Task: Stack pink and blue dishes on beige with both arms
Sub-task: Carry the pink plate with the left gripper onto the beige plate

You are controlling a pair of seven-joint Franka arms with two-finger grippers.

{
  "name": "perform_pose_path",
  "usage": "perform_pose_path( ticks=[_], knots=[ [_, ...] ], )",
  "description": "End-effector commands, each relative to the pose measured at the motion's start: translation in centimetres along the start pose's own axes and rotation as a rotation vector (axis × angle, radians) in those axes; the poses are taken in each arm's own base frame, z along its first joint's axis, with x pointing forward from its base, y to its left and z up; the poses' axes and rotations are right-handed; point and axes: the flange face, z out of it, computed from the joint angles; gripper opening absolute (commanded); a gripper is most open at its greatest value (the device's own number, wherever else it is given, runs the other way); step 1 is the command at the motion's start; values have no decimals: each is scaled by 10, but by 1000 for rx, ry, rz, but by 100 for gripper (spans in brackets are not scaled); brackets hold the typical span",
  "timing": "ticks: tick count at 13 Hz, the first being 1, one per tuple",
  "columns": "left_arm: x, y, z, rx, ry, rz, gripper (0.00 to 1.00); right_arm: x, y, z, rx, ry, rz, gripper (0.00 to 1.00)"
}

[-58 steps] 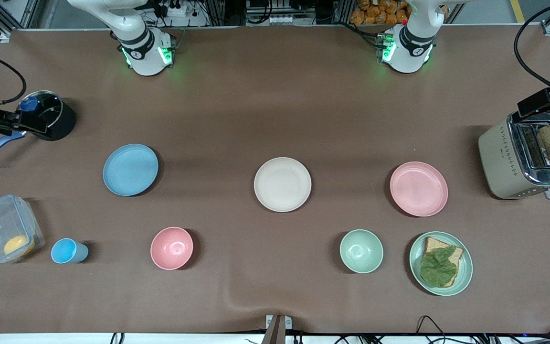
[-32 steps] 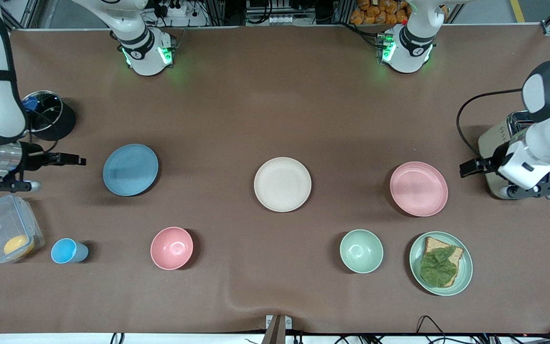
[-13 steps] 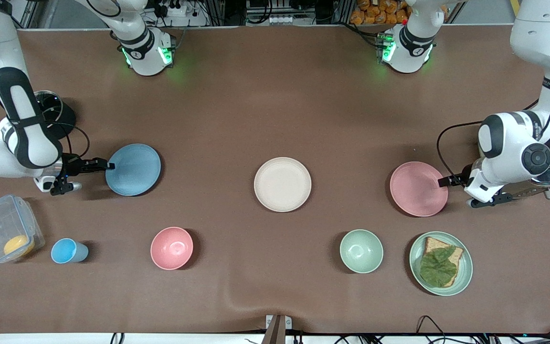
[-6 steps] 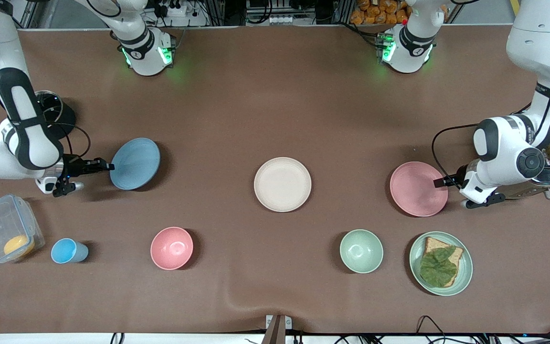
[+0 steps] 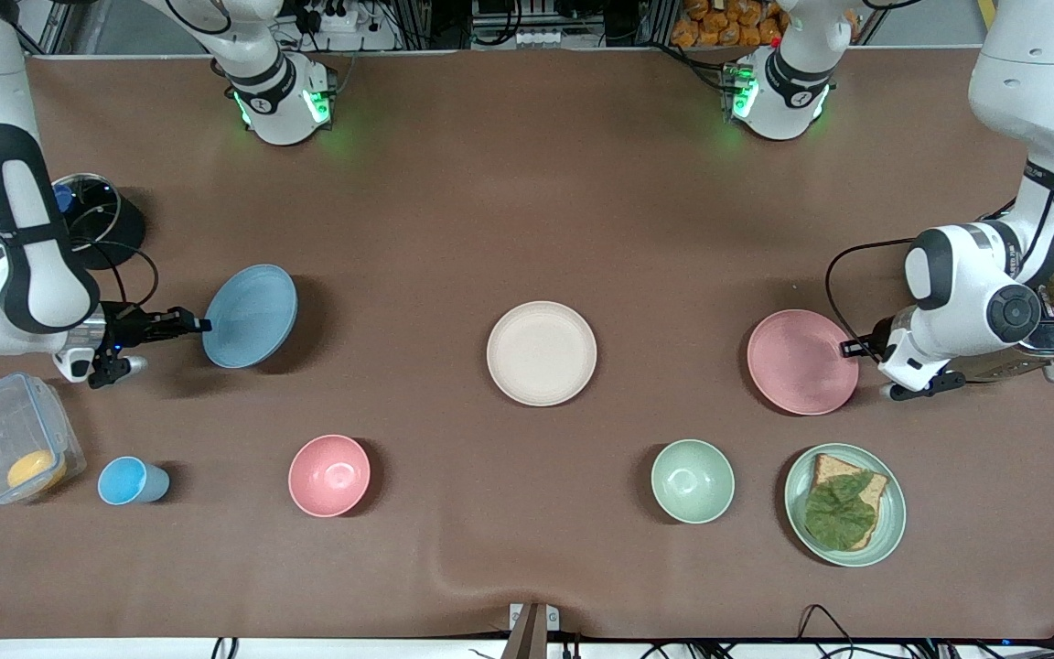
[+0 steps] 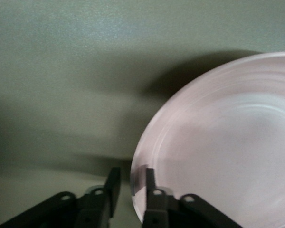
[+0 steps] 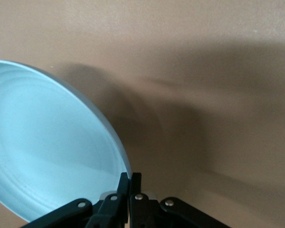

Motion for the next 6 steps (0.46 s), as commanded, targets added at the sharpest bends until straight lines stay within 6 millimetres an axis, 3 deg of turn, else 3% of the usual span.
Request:
perform_pose_path(
  ticks=[1,3,6],
  knots=[
    [8,9,-11,-32,22,-46,0,10,-7,-12,-18,-23,5,0],
    [8,25,-31,-58,40,-79,0,17,-17,-19,-30,-52,17,0],
    [6,52,-105,-65,35,-92,0,24,-24,-25,-62,-72,23,0]
  ],
)
